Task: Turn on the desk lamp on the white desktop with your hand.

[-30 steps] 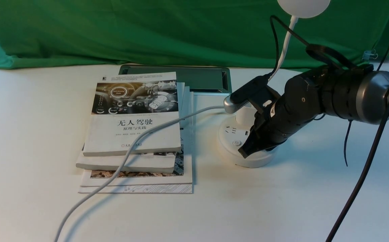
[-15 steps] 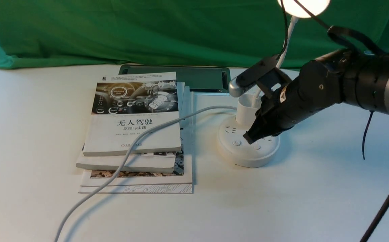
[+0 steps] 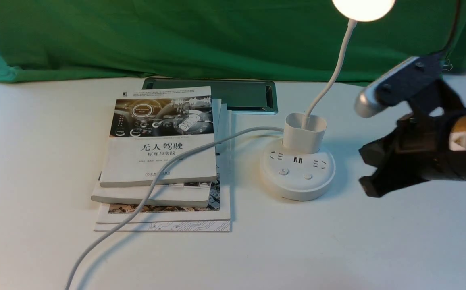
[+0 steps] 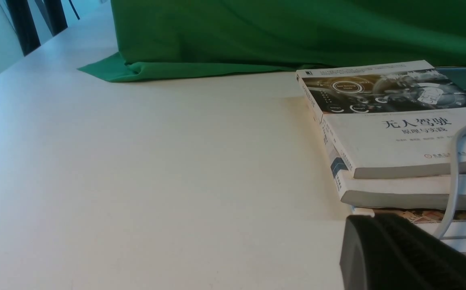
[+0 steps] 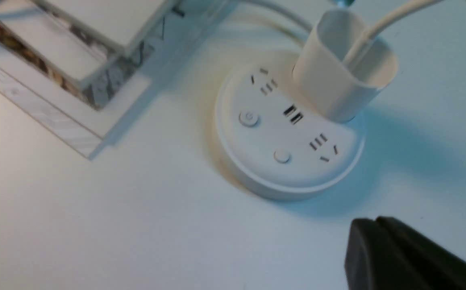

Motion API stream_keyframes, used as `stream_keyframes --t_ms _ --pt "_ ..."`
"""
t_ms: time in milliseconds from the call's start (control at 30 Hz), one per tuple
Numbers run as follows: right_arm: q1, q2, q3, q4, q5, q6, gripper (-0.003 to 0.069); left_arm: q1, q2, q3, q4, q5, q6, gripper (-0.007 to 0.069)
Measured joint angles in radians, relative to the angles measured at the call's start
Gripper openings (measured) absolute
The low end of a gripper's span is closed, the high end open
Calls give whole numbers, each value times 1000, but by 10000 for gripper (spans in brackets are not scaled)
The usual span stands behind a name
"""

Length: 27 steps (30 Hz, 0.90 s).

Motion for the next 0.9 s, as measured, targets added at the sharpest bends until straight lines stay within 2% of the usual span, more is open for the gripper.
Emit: stream_keyframes --t_ms 133,300,633,900 --pt "0 -194 82 1 -48 13 38 0 0 0 0 0 0 21" --pt "0 -504 205 -1 -35 22 42 0 0 0 0 0 0 21" --pt "0 -862 395 -6 -46 19 80 0 0 0 0 0 0 21" --pt "0 -1044 520 -21 -154 19 92 0 0 0 0 0 0 21"
